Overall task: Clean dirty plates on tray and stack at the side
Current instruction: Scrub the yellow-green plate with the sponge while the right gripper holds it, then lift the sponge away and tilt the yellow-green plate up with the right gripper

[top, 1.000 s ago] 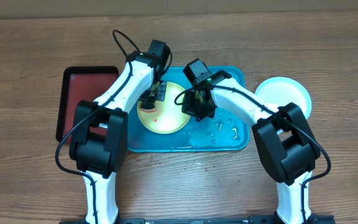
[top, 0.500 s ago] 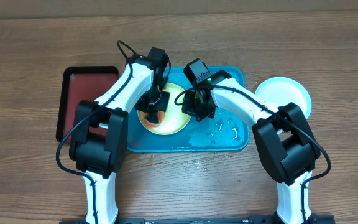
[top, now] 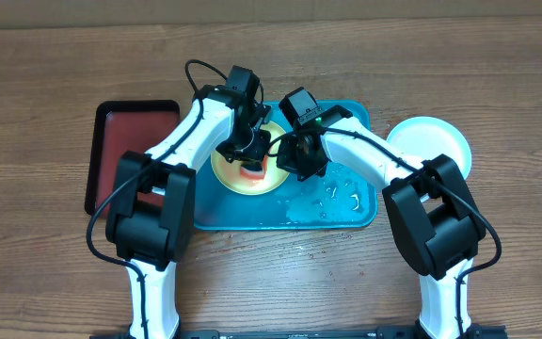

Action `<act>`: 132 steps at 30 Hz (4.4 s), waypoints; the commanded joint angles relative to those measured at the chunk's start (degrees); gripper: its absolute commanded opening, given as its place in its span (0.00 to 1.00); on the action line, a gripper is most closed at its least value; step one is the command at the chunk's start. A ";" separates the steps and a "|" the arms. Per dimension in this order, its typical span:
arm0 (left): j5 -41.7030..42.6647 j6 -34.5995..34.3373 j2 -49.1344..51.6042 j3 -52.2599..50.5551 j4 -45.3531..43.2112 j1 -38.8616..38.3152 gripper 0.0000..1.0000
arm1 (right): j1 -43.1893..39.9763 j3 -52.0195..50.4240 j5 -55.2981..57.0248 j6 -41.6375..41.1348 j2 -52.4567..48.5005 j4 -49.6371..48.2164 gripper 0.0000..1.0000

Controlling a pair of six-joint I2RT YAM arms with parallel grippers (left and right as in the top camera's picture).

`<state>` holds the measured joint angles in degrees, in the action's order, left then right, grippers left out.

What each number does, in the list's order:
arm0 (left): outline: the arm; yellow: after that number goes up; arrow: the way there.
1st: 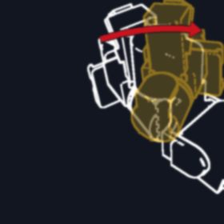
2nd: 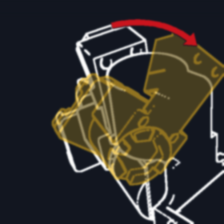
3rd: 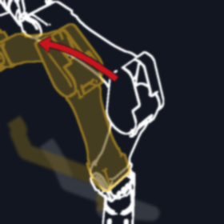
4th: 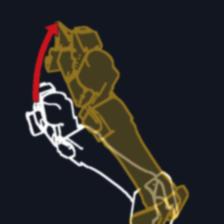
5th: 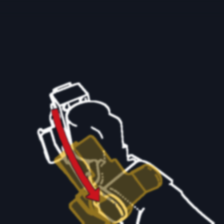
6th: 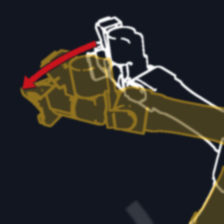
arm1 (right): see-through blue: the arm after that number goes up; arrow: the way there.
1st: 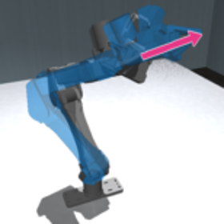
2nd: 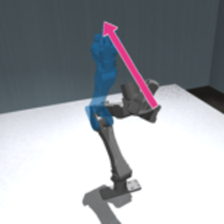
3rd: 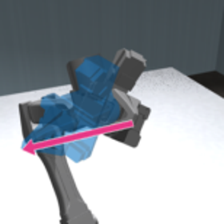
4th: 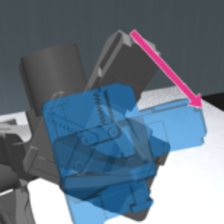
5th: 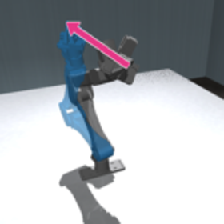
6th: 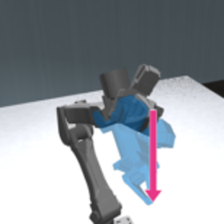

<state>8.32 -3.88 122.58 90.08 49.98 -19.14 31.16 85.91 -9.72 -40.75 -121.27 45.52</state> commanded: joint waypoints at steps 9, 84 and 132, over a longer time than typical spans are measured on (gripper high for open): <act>-24.68 -17.75 0.52 -0.31 6.32 -0.02 0.04 | 0.22 -0.46 0.63 0.46 -1.66 0.85 0.04; -16.17 -16.74 0.87 25.40 24.11 1.84 0.04 | 20.44 2.73 80.83 -17.66 17.57 37.70 0.04; -16.22 -16.72 0.90 25.40 23.54 1.86 0.04 | -18.91 0.68 -1.40 15.78 17.57 14.43 0.04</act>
<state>-8.51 -19.59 123.13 115.22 73.91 -17.52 18.85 86.83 3.95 -31.03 -104.62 59.66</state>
